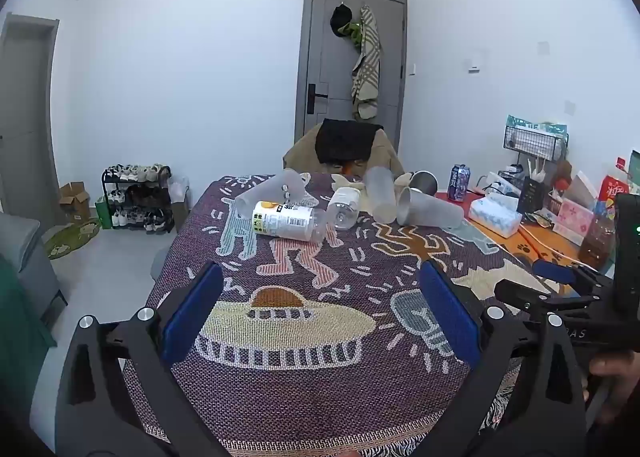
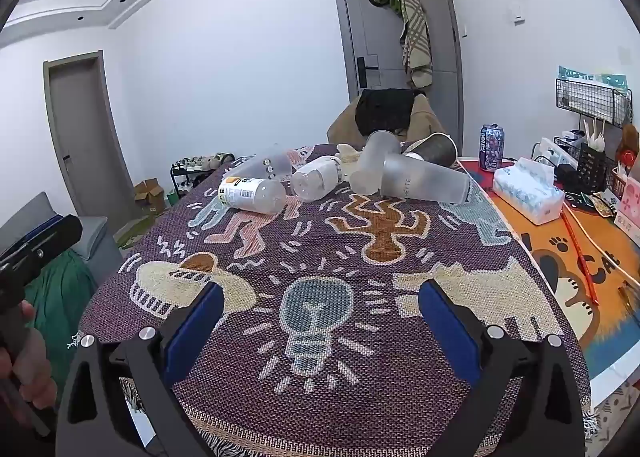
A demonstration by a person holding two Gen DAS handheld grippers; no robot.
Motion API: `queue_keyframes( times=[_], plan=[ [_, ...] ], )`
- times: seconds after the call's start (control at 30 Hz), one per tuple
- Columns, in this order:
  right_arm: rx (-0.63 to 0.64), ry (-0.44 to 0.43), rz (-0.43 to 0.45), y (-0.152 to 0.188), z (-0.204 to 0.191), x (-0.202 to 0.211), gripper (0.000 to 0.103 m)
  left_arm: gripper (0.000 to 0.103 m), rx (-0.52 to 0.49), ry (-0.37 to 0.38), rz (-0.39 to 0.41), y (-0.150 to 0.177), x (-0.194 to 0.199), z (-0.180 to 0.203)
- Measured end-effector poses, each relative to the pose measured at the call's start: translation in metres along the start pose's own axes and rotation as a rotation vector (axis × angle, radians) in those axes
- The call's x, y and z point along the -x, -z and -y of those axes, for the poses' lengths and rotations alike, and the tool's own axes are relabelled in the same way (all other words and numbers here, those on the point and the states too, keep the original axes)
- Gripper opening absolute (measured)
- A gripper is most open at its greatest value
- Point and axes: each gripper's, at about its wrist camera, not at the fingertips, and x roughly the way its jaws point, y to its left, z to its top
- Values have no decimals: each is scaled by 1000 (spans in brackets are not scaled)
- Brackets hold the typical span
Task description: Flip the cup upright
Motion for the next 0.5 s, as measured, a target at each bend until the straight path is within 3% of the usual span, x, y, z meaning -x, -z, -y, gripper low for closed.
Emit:
queue_keyframes(
  times=[0.5],
  plan=[
    [-22,15,2,-1,5,0,96,98,14,17,-11,1,-2,-2]
  ],
)
